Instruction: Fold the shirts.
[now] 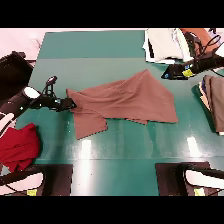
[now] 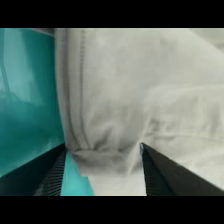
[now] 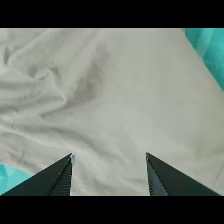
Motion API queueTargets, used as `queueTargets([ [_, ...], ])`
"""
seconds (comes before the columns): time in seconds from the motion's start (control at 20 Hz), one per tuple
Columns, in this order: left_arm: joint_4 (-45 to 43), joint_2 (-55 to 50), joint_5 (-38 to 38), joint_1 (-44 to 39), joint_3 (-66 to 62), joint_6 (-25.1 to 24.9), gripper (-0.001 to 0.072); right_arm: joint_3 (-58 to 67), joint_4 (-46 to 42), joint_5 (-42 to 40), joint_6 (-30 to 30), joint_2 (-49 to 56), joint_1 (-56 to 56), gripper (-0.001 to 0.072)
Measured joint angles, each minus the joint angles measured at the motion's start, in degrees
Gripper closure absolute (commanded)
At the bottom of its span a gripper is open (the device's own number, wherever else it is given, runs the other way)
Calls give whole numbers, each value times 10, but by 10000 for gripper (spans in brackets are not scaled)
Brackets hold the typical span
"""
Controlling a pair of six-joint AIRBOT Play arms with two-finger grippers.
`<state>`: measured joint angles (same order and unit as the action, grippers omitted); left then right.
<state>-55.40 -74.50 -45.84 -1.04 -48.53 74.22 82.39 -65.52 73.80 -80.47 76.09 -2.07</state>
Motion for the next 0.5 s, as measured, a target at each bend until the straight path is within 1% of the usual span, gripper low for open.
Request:
queueTargets([
  [0.05, 0, -3, 3, -4, 1, 0, 195, -7, 0, -1, 0, -5, -1, 212],
  [0.1, 2, -4, 1, -7, -1, 2, 406, -11, 0, -1, 0, -8, -4, 212],
  [0.15, 3, -5, -5, -9, -7, 3, 635, -14, 0, 1, 0, -10, -8, 212],
  [0.2, 0, -5, -14, -10, -15, 5, 685, -19, -1, 8, 1, -13, -15, 212],
  [0.35, -16, -6, -57, -12, -57, 6, 685, -57, -1, 34, 3, -24, -52, 212],
  [0.5, -26, -6, -93, -13, -98, 7, 685, -137, -3, 41, 7, -49, -117, 210],
])
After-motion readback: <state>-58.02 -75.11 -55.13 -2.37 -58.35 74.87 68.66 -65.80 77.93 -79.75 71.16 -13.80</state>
